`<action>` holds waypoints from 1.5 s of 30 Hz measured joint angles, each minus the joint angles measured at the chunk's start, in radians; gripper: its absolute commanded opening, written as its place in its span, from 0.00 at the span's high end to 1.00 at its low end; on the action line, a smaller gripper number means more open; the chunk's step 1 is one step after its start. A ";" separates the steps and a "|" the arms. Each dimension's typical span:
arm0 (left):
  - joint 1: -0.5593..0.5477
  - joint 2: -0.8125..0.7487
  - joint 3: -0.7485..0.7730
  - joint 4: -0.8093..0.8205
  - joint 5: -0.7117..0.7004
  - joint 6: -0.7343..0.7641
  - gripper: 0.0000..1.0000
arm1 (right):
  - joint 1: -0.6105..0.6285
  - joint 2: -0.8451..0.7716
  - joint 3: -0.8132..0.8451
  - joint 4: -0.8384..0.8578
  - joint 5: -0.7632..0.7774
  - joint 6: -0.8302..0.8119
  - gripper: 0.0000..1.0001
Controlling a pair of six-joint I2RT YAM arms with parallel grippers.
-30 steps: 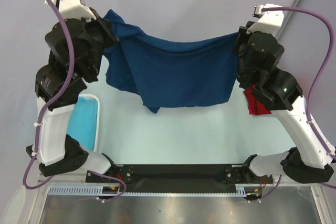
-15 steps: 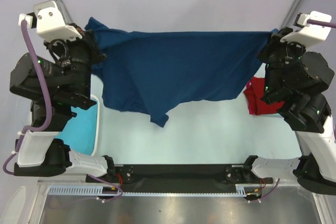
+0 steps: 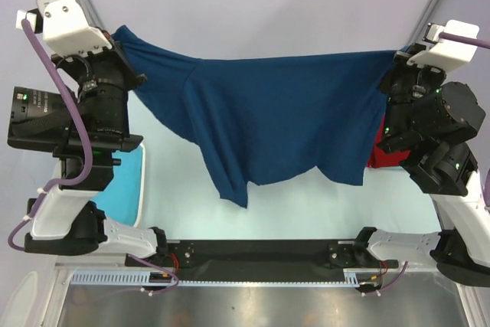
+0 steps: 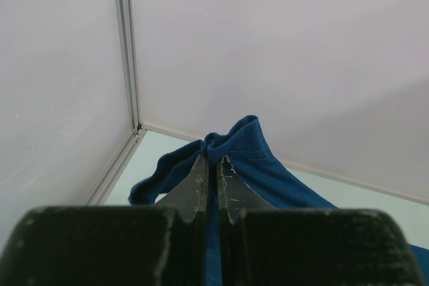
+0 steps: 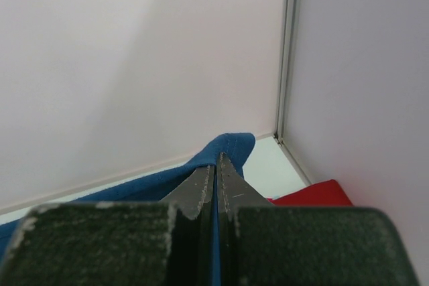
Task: Fold and stack the t-shirts
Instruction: Flatten out the tshirt
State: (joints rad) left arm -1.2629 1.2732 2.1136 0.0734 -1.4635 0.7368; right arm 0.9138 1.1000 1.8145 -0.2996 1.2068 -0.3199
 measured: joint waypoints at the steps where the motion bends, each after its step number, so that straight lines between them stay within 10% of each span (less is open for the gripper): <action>1: 0.000 0.003 0.000 0.016 0.000 0.014 1.00 | 0.000 -0.002 -0.007 0.011 0.002 -0.011 1.00; 18: 0.080 0.069 0.042 0.157 0.053 0.134 1.00 | 0.002 0.060 -0.069 0.230 -0.002 -0.151 1.00; 34: 0.394 0.201 0.142 -0.417 0.277 -0.450 1.00 | -0.167 0.318 0.061 0.040 -0.121 0.121 1.00; 45: 0.726 0.341 0.183 -0.726 0.689 -0.846 1.00 | -0.373 0.485 0.257 -0.196 -0.322 0.410 1.00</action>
State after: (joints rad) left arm -0.5373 1.6146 2.2967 -0.6525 -0.7742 -0.1093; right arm 0.5411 1.5852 2.0716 -0.4961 0.8848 0.0906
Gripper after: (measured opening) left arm 0.064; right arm 0.010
